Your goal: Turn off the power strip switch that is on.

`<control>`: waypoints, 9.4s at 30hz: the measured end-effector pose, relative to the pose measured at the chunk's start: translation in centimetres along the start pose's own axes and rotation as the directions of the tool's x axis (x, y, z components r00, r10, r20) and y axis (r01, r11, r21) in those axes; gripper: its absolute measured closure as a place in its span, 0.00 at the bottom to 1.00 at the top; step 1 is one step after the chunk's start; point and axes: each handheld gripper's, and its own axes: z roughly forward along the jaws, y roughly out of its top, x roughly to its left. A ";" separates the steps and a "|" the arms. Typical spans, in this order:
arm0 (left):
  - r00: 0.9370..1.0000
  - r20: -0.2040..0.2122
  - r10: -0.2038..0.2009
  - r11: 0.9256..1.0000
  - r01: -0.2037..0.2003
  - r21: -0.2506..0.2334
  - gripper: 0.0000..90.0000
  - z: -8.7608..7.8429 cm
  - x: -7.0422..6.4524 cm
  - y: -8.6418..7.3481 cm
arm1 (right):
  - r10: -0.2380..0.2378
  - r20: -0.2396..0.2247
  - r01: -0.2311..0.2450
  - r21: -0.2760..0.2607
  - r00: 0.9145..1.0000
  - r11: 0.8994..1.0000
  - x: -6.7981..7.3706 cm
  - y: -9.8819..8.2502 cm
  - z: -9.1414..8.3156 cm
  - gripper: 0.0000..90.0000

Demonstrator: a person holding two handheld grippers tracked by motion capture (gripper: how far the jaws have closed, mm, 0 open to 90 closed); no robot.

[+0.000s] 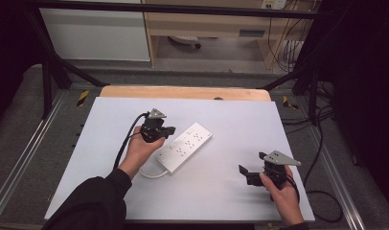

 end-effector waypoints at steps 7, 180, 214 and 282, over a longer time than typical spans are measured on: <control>1.000 0.010 -0.004 1.000 0.004 0.015 1.00 0.5 -0.1 -0.2 | -0.002 0.002 0.002 0.001 1.000 1.000 0.0 0.0 0.0 0.03; 1.000 0.022 0.020 0.998 -0.022 0.063 1.00 5.9 -0.9 0.1 | -0.034 -0.019 0.034 0.008 0.999 0.999 0.4 0.1 0.1 0.03; 0.999 0.024 0.024 1.000 -0.024 0.004 0.36 2.0 -2.0 1.0 | -0.034 -0.020 0.034 0.006 0.999 0.999 0.3 0.1 0.0 0.03; 0.990 -0.084 -0.114 0.958 0.087 -0.272 0.09 -13.9 1.7 -10.9 | -0.036 -0.013 0.037 0.023 0.999 0.999 0.4 0.0 0.3 0.03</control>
